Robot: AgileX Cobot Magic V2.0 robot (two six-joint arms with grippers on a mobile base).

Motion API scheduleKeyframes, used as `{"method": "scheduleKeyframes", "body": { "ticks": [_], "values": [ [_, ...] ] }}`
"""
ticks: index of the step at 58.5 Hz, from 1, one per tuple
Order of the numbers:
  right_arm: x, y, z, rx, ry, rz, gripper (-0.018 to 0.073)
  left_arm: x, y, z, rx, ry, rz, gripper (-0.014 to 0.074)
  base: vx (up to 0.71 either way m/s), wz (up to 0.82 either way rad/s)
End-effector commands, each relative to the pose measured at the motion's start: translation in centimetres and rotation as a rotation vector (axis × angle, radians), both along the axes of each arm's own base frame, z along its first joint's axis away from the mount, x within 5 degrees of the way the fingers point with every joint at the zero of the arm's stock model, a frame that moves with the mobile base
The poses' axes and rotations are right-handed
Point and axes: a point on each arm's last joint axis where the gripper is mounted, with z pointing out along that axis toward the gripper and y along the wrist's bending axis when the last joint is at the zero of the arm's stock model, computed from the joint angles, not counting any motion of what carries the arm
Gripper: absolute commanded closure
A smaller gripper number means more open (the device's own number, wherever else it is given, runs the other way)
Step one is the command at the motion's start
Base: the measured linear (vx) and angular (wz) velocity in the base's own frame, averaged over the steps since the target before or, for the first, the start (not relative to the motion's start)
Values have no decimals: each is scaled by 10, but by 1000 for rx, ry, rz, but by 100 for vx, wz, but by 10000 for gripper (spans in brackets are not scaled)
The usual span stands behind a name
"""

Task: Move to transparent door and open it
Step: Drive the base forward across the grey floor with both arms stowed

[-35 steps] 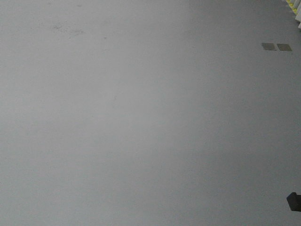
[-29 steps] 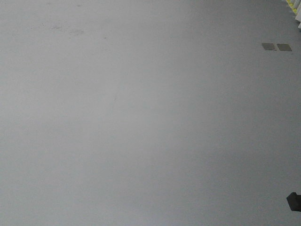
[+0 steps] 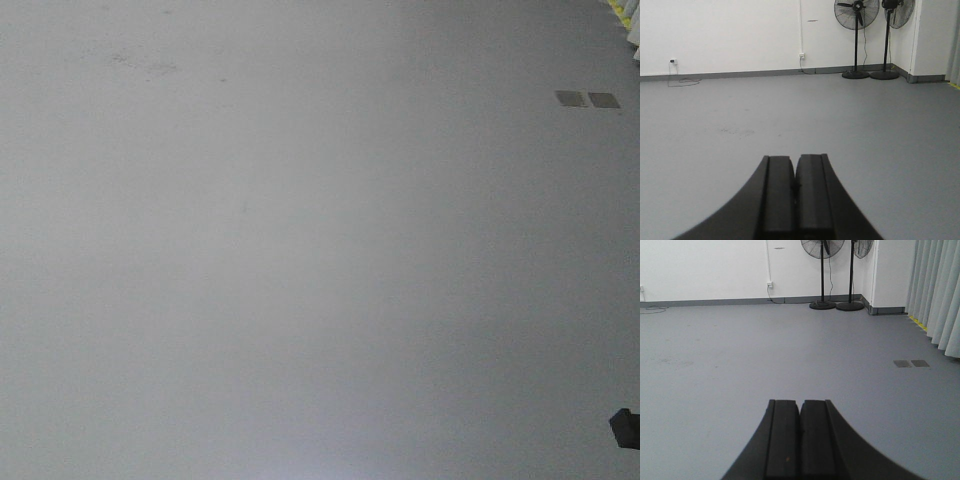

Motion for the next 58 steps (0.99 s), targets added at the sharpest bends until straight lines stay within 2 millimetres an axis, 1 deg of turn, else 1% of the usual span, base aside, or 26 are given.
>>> {"method": "scheduleKeyframes", "body": {
  "ticks": [1,38,58],
  "values": [
    [-1,-2,7,-8,-90,-25,565,0,-1,3,-16,-83,-13,603,0,0],
    [-1,-2,7,-8,-90,-25,565,0,-1,3,-16,-83,-13,603,3,0],
    [-1,-2,7,-8,-90,-25,565,0,-1,3,-16,-83,-13,603,5,-7]
  ]
}}
